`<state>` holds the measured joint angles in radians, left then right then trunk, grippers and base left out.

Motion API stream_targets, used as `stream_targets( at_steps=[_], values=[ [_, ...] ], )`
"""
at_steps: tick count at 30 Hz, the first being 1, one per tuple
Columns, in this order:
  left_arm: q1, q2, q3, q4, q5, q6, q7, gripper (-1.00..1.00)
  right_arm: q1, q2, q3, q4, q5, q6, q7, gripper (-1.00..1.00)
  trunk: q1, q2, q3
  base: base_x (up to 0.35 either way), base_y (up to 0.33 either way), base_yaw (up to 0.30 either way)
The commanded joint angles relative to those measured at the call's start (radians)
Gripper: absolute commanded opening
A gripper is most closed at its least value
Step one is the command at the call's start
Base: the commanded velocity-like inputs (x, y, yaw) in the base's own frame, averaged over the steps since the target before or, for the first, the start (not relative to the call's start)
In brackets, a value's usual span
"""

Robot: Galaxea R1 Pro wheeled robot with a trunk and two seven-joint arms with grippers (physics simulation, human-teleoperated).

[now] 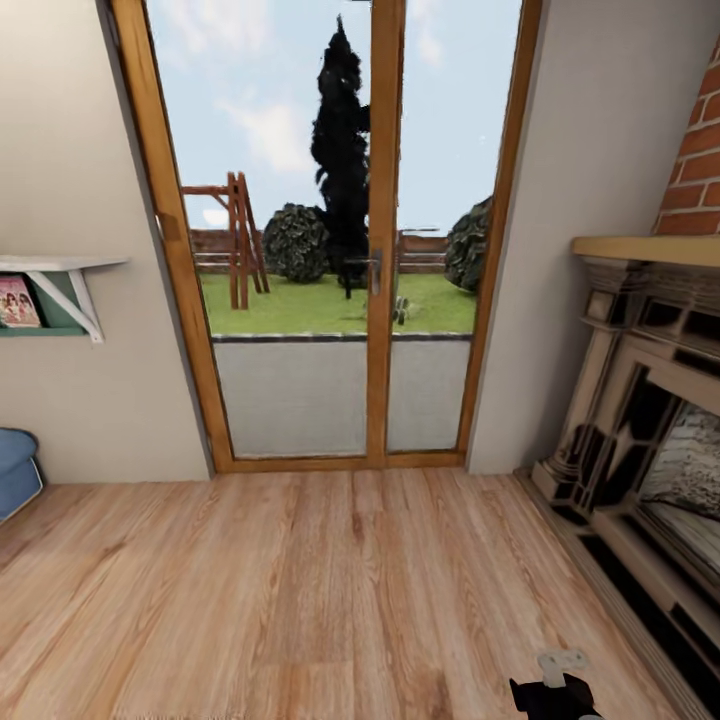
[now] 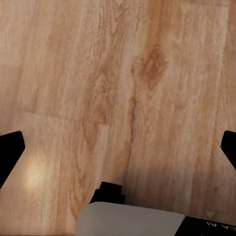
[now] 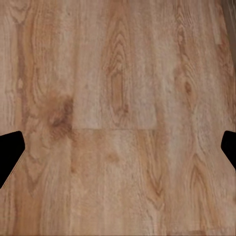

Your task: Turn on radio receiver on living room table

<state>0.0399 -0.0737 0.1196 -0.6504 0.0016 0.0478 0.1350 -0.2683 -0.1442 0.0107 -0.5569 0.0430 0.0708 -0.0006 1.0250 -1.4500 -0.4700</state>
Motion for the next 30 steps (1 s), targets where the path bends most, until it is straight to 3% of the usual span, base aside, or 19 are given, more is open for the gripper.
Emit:
stream_targets(
  at_steps=[1, 21, 30],
  values=[
    [0.000, 0.001, 0.000, 0.000, 0.000, 0.000, 0.000, 1.00, 0.000, 0.000, 0.000, 0.000, 0.000, 0.000, 0.000, 1.00, 0.000, 0.000, 0.000, 0.000, 0.000, 0.300],
    [0.000, 0.000, 0.000, 0.003, -0.003, -0.004, 0.000, 1.00, 0.000, 0.000, -0.003, 0.000, 0.002, 0.000, 0.001, 1.00, 0.000, 0.000, 0.000, 0.000, 0.000, 0.300],
    [0.000, 0.000, 0.003, 0.005, -0.005, -0.048, 0.000, 1.00, 0.000, 0.000, -0.003, 0.000, 0.003, 0.000, 0.001, 1.00, 0.000, 0.000, 0.000, 0.000, 0.000, 0.300]
  ],
)
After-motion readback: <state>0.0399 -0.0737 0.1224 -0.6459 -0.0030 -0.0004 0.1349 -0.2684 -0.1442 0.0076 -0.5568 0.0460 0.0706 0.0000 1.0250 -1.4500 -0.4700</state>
